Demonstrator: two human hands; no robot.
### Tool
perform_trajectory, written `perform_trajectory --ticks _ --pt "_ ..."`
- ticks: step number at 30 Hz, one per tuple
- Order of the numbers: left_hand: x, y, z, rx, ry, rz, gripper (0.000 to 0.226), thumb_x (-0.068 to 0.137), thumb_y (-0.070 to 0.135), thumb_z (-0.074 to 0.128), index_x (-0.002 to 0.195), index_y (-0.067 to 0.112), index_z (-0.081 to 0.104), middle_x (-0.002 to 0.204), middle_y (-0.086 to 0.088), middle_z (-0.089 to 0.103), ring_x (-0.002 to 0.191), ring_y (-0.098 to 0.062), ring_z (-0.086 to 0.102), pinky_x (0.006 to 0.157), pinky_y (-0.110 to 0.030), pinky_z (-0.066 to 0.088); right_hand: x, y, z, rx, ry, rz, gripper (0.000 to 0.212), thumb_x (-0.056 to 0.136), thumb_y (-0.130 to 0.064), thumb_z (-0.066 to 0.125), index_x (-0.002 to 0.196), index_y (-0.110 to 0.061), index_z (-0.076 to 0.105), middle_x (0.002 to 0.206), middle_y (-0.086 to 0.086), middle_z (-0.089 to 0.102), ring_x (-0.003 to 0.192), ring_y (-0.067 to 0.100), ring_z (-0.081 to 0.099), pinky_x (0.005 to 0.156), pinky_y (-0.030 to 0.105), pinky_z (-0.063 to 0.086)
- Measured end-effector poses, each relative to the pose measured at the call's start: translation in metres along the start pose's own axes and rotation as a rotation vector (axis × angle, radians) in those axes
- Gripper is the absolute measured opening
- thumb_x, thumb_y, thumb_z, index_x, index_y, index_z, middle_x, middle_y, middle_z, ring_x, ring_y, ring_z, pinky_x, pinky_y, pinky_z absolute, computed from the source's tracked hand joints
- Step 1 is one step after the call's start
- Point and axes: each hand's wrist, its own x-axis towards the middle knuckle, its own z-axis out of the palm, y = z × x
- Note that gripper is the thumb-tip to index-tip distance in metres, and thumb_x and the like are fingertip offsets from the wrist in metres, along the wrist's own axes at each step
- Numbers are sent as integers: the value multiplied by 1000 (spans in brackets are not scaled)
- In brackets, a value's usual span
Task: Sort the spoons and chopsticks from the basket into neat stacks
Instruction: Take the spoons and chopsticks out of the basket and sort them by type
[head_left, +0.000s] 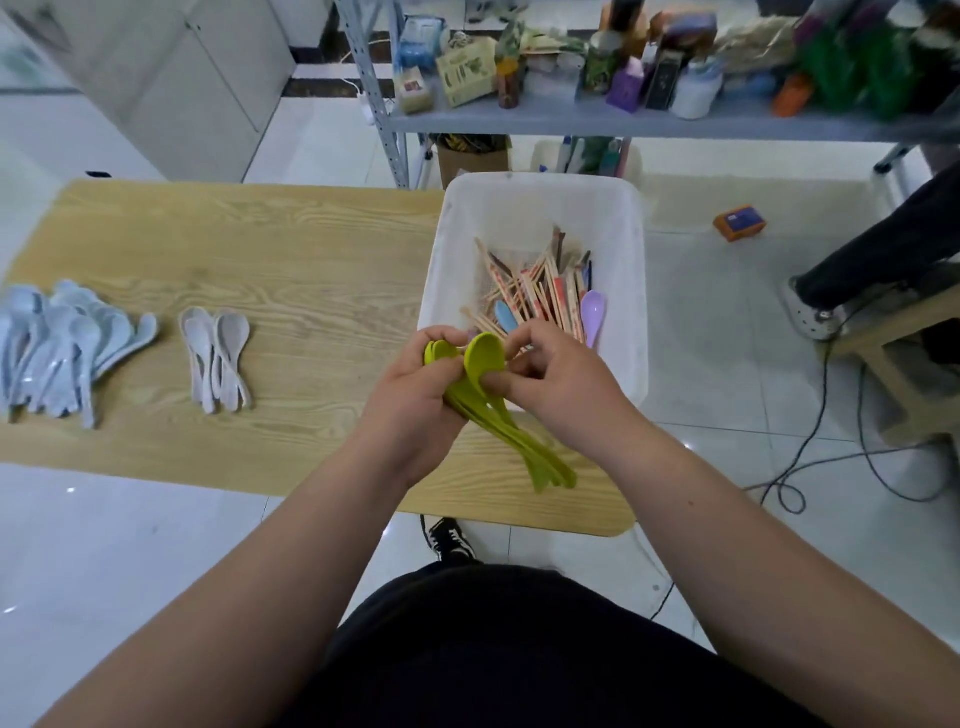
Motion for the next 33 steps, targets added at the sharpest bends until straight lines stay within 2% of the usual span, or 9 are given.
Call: perform_trajectory --ticks 3,9,13,16,20,23,26,28,33 --pt "-12 -4 -3 -62 8 10 19 103 0 41 102 13 55 103 -18 66 95 -34 68 77 -41 57 -5 4 10 30 -4 18 26 84 -26 80 84 -15 57 64 -3 58 55 3 50 56 18 39" --pt "-21 -6 -16 20 -64 16 23 101 0 44 117 12 56 101 -12 73 100 -30 69 81 -41 59 -4 7 29 -54 58 128 41 81 -38 81 69 -19 47 66 -3 61 67 15 62 61 31 44" --pt "-13 1 -37 67 26 4 28 96 -12 47 110 9 58 99 -16 71 97 -36 71 76 -45 60 3 6 53 -16 17 220 47 77 -54 78 71 -22 44 72 6 67 80 29 70 79 51 57" --pt "1 11 -65 -21 169 -1 24 96 -10 45 107 8 56 96 -13 69 87 -32 72 84 -50 58 13 -1 79 -117 -157 288 46 78 -63 72 82 -23 50 76 -3 66 74 18 64 72 41 53" --pt "27 36 -119 -46 192 -42 24 96 -11 43 109 8 51 96 -16 65 84 -30 72 85 -50 58 33 -14 129 -66 -363 331 20 97 -37 63 98 -20 54 86 -2 76 80 11 74 81 42 57" --pt "48 51 -165 -35 176 -116 19 98 -7 46 107 9 50 97 -17 62 90 -32 70 87 -51 55 60 -20 173 -77 -349 330 13 101 -26 57 92 -18 54 76 1 67 67 13 68 77 40 58" --pt "65 55 -210 -9 173 -225 18 96 -6 48 109 7 50 95 -17 58 81 -29 68 70 -44 56 92 -21 216 -146 -273 340 7 101 -23 55 97 -17 56 69 1 59 54 7 56 53 18 48" --pt "72 51 -238 101 195 -295 17 95 -6 49 102 9 51 88 -15 58 71 -23 63 61 -35 55 114 -19 246 -217 -218 365 15 99 -27 56 98 -13 59 68 2 59 52 10 54 48 21 41" --pt "98 50 -305 363 306 -351 26 92 -2 59 115 7 52 96 -13 63 75 -20 65 55 -30 56 159 -7 311 -309 -211 462 20 95 -37 53 88 -19 58 81 5 67 71 22 61 59 33 42"
